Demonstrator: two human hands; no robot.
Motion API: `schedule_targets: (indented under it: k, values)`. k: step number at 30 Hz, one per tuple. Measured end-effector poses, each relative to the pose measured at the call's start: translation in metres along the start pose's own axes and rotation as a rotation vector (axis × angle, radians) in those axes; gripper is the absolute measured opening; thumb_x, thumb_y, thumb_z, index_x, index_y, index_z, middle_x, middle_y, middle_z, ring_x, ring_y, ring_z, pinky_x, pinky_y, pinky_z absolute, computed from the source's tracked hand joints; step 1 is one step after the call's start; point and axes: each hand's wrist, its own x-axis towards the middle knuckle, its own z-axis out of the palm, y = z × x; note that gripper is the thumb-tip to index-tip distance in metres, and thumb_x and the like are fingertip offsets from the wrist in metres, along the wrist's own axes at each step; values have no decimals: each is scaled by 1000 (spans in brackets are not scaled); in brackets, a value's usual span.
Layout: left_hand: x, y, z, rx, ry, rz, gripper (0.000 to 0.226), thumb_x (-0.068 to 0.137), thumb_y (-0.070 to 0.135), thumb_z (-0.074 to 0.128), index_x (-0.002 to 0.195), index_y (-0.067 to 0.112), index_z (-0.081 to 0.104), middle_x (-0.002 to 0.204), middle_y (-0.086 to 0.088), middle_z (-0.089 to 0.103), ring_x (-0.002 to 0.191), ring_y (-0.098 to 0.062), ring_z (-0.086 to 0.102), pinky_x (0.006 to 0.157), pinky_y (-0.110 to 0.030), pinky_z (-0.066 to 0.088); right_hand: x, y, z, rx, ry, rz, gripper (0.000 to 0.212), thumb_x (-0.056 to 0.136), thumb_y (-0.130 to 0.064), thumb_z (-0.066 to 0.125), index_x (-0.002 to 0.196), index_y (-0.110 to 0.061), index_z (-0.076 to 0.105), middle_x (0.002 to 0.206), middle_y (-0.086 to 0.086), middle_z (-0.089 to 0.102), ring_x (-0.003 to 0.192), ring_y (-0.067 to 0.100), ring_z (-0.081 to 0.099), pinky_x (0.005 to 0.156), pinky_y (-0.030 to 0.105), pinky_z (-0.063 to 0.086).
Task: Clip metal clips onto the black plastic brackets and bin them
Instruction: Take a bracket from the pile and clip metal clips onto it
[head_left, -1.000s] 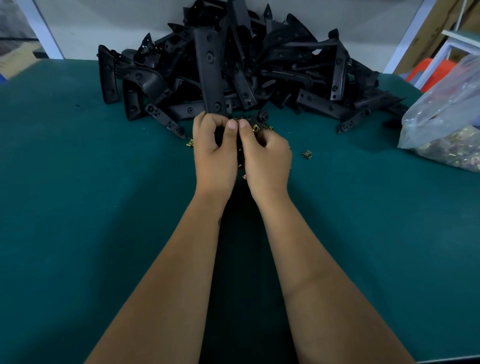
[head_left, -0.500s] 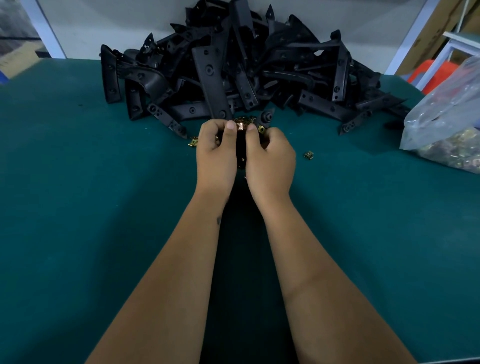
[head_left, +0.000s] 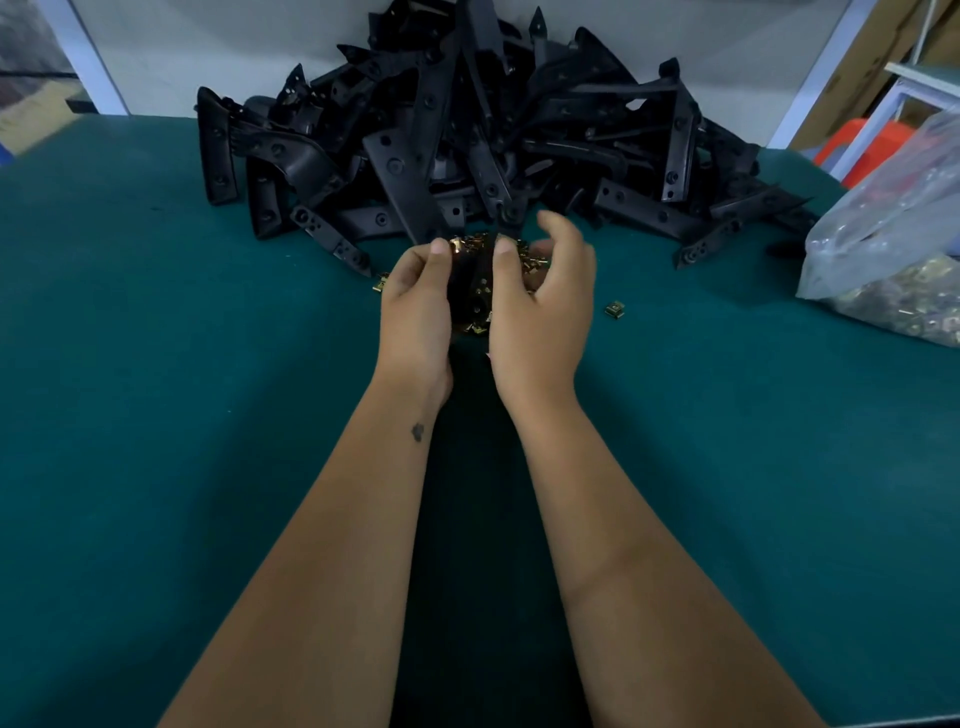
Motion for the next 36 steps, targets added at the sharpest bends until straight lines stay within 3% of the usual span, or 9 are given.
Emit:
schedule_targets:
  k: [3, 9, 15, 19, 23, 26, 28, 31, 36]
  values:
    - [2, 0, -3, -122, -58, -28, 24, 105, 24, 46, 84, 16, 57, 82, 0, 65, 78, -15, 61, 74, -33, 52, -1, 0, -1, 2, 16, -153, 30, 87, -17, 62, 117, -18, 67, 130, -2, 46, 114, 13, 43, 94, 8, 32]
    - [3, 1, -9, -198, -106, -47, 24, 101, 21, 53, 78, 18, 60, 76, 5, 64, 77, -12, 61, 73, -29, 52, -4, -1, 2, -23, -131, -134, 25, 88, -22, 70, 111, -28, 74, 156, -2, 25, 139, 18, 23, 116, 39, 28]
    - [2, 1, -7, -116, -125, -15, 23, 98, 21, 55, 76, 20, 61, 78, 5, 64, 78, -10, 61, 69, -28, 51, 0, -2, 0, 75, -136, -14, 15, 86, -23, 73, 91, -37, 72, 145, -10, 35, 127, 3, 28, 108, 23, 27]
    - [2, 1, -4, -137, -119, -22, 13, 97, 17, 59, 90, 15, 69, 89, -2, 70, 85, -14, 66, 72, -27, 55, 3, -5, 0, 273, -138, 114, 23, 84, -14, 73, 81, -36, 67, 126, -17, 41, 132, 3, 35, 112, 36, 37]
    - [6, -1, -4, -177, -27, -41, 20, 96, 3, 57, 89, 14, 72, 83, -1, 75, 78, -12, 70, 71, -26, 57, 6, -8, -3, 435, -43, 201, 24, 83, -5, 71, 76, -27, 67, 128, -6, 49, 116, -4, 50, 95, 15, 42]
    - [13, 0, -8, -330, 76, -84, 21, 97, 3, 56, 93, 15, 73, 76, 3, 76, 68, -8, 70, 62, -20, 55, 11, -5, -6, 588, 43, 328, 24, 84, 2, 63, 75, -20, 63, 123, 1, 62, 99, 4, 60, 84, 16, 46]
    - [17, 0, -10, -435, 119, -123, 21, 99, 7, 55, 93, 15, 73, 79, 1, 74, 68, -9, 65, 59, -18, 52, 15, -1, -10, 684, 57, 364, 21, 83, 7, 56, 76, -13, 58, 102, 4, 71, 77, 6, 61, 72, 18, 48]
    - [20, 0, -14, -613, 126, -176, 19, 100, 6, 52, 94, 7, 70, 86, -6, 61, 63, -11, 53, 52, -18, 48, 15, 1, -11, 744, -18, 352, 22, 83, 10, 48, 73, -9, 53, 71, 5, 67, 65, 12, 58, 62, 22, 46]
    - [20, 1, -19, -676, 74, -158, 19, 102, 7, 48, 94, 5, 65, 70, -5, 63, 52, -11, 55, 49, -20, 48, 10, 2, -1, 648, -248, 368, 23, 88, 7, 50, 79, -9, 64, 61, 0, 58, 55, 9, 50, 54, 19, 41]
